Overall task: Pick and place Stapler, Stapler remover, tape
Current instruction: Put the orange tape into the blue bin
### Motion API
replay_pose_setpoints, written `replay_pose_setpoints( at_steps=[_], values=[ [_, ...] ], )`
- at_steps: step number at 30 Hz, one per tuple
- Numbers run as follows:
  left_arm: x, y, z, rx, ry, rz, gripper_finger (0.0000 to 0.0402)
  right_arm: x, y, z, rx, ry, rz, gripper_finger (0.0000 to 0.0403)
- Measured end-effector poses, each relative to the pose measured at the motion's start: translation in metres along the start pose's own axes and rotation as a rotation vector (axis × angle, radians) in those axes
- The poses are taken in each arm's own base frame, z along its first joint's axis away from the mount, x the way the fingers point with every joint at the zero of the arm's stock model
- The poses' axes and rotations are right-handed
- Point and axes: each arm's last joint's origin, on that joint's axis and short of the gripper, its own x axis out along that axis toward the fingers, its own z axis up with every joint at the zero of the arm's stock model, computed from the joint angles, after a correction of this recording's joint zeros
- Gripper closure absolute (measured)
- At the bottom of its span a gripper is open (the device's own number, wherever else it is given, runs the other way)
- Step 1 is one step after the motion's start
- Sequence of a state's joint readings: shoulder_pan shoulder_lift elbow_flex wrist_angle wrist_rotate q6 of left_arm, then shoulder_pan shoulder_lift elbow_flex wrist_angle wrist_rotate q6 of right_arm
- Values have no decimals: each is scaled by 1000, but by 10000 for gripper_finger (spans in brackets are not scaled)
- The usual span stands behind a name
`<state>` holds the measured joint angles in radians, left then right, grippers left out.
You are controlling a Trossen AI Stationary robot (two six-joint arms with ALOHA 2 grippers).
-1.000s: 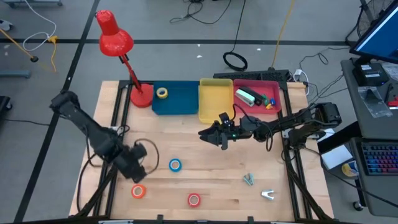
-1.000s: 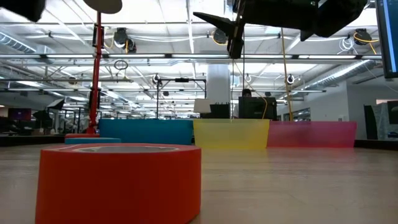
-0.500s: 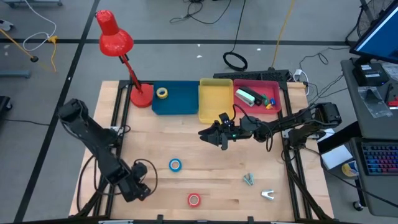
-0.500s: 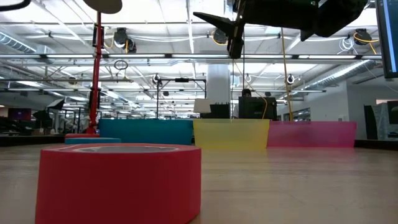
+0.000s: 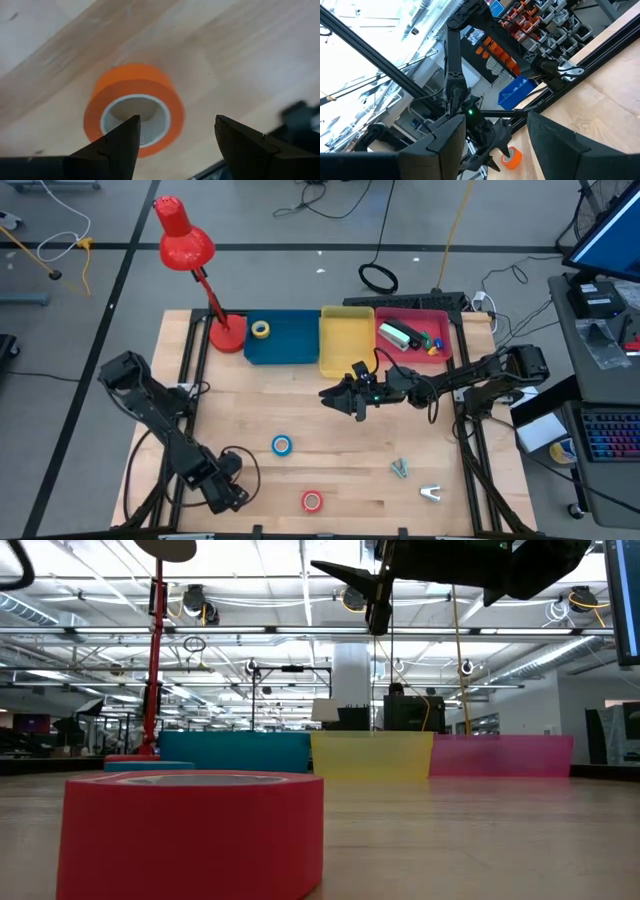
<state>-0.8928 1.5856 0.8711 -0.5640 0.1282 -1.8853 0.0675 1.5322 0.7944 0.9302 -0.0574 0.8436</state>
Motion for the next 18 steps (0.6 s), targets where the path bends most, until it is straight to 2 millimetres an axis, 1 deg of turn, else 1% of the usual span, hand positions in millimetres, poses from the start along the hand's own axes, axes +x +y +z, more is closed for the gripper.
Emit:
replay_pose_setpoints(
  at_steps=[4, 6, 9, 15, 18],
  values=[
    [10, -1, 0, -5, 38, 28, 151, 0, 0, 0, 0, 1, 0, 199],
    [13, -2, 0, -7, 52, 34, 168, 0, 0, 0, 0, 0, 0, 199],
    [20, -4, 0, -6, 49, 32, 220, 0, 0, 0, 0, 1, 0, 196],
    [24, -3, 1, -3, 40, 59, 363, 0, 1, -1, 0, 4, 1, 197],
    [21, -3, 1, 27, 36, 46, 368, 0, 1, -2, 1, 7, 3, 197]
  ],
)
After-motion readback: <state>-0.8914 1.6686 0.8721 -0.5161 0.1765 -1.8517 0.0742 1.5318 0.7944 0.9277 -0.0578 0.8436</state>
